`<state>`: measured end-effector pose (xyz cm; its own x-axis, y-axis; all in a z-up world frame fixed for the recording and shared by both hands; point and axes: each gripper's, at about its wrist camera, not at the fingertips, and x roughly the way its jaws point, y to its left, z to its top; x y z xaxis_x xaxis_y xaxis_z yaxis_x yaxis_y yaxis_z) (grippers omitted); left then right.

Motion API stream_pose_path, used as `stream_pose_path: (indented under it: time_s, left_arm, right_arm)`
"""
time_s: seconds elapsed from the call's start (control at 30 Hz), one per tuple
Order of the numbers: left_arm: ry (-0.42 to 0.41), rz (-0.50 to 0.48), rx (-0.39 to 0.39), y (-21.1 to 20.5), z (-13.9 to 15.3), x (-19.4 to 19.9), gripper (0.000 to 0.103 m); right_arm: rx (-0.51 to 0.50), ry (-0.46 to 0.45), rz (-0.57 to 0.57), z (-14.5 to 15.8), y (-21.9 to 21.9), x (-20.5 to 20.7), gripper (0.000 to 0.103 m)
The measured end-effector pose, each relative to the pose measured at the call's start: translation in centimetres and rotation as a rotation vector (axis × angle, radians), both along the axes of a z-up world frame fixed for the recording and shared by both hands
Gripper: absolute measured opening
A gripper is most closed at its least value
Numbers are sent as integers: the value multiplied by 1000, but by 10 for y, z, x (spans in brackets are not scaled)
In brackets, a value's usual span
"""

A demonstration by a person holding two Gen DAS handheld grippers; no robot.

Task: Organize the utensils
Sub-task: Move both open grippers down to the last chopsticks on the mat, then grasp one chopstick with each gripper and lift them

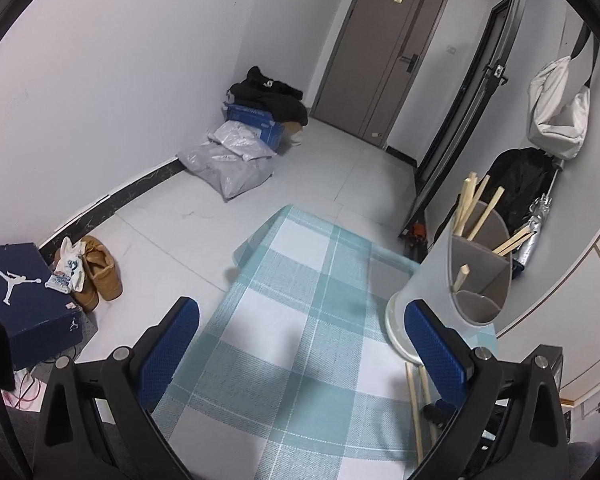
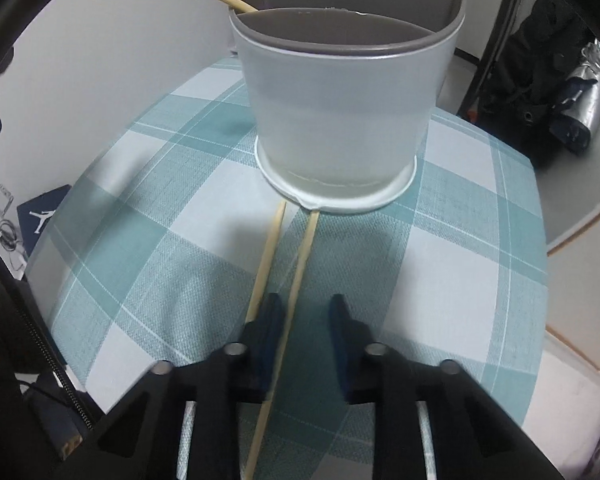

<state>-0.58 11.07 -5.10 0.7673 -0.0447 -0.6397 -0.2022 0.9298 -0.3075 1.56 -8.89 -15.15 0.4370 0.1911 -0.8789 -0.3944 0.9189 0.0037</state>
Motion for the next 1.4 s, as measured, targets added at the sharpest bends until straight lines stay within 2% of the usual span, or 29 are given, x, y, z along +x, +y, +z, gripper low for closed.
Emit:
stream_pose_path:
  time_s: [0.03, 0.07, 0.37, 0.5, 0.6, 0.8, 0.87, 0.93, 0.97, 1.07, 1.13, 1.23, 1.33, 1.4]
  left_arm:
    - [9, 0, -2, 1, -1, 0, 101]
    - [15, -2, -7, 2, -2, 1, 101]
    - [63, -31, -35, 0, -7, 6, 101]
    - [62, -63, -50, -3, -9, 6, 101]
    - [79, -65, -20, -5, -12, 7, 101]
    - [141, -85, 16, -9, -26, 10, 101]
    - [157, -101, 20, -14, -30, 12, 101]
    - [175, -134, 32, -23, -35, 14, 101]
    - [187, -150, 36, -26, -36, 14, 101]
    - [216, -205, 31, -42, -41, 17, 101]
    - [239, -241, 37, -54, -44, 19, 101]
    - [299, -289, 18, -72, -53, 27, 101]
    - [356, -328, -48, -85, -65, 37, 101]
    - [381, -339, -57, -93, -69, 42, 100]
  right_arm:
    - [0, 7, 10, 0, 0, 1, 6]
    - [0, 15, 20, 0, -2, 1, 4]
    - [-15, 109, 84, 7, -18, -19, 4]
    - [-5, 119, 102, 8, -21, -20, 9]
    - [-1, 107, 105, 7, -18, -9, 25]
    - [-2, 87, 125, 6, -5, 6, 25]
    - [9, 85, 121, 6, -4, 11, 23]
    - [35, 88, 112, 6, -6, 16, 6]
    - [46, 89, 109, 6, -7, 18, 6]
    - [106, 89, 81, 8, -19, 23, 5]
    - [181, 86, 35, 12, -33, 28, 5]
    - [346, 85, -70, 23, -64, 38, 5]
    - [483, 74, -151, 32, -93, 44, 5]
    - [569, 82, -198, 36, -114, 46, 5]
